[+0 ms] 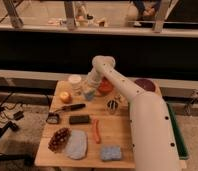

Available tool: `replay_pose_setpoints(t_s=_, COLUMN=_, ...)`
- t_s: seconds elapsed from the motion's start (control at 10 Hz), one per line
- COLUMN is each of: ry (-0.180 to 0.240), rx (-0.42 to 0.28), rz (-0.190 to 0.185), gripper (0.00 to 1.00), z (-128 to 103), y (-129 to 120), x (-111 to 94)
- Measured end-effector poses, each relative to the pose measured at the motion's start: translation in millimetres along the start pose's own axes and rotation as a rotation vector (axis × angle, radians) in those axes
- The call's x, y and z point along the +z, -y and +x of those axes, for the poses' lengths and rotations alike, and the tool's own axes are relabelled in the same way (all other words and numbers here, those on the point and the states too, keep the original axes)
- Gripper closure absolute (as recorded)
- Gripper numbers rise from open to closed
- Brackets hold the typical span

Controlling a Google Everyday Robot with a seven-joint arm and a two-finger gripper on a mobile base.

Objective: Place fork in plastic cup

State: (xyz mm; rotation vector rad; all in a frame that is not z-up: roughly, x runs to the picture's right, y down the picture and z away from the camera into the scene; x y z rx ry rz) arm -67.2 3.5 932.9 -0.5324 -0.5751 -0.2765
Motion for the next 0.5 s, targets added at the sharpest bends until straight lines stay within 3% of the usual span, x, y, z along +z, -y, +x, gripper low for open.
replay_pose_setpoints(t_s=0.5, ry=-0.008, rx=0.002, rz=-0.007, gripper=0.44, z=4.9, y=-3.2, x=-0.6)
